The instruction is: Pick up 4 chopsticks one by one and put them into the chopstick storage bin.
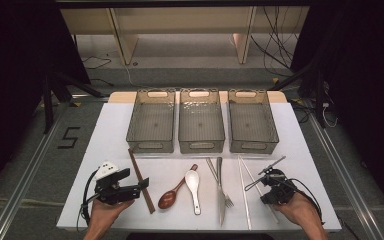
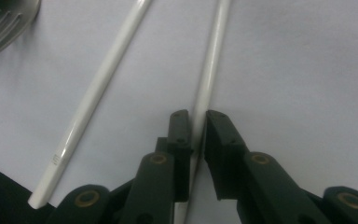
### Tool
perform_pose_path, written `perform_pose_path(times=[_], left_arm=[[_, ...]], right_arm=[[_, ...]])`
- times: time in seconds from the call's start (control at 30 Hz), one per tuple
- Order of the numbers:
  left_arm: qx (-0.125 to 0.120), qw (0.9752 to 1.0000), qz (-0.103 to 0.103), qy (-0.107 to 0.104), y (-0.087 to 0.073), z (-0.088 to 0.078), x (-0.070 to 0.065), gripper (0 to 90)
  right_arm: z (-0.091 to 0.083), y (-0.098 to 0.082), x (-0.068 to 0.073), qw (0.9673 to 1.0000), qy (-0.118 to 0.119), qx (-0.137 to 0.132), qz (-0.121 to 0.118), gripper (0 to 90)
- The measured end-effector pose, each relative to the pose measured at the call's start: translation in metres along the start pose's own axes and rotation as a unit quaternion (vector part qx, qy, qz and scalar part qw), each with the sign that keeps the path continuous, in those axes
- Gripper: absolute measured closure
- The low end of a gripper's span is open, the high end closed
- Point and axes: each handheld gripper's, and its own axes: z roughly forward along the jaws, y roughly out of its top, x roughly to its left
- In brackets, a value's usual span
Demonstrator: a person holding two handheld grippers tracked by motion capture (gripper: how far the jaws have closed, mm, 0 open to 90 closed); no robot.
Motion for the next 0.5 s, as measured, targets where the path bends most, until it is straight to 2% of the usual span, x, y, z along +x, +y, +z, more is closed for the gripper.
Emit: perform_pose_path(times=[0.3, 0.5], left_arm=[[0.001, 1.0, 0.001, 0.0, 0.0, 0.0, 0.0, 15.6], [0.002, 1.0, 0.002, 0.0, 0.0, 0.0, 0.0, 15.6]], right_arm=[[-0.002, -0.004, -0.012, 0.9999, -0.01, 0.008, 0.007, 84.6], [-0.004, -0.005, -0.012, 0.9999, -0.014, 0.009, -0.004, 84.9]])
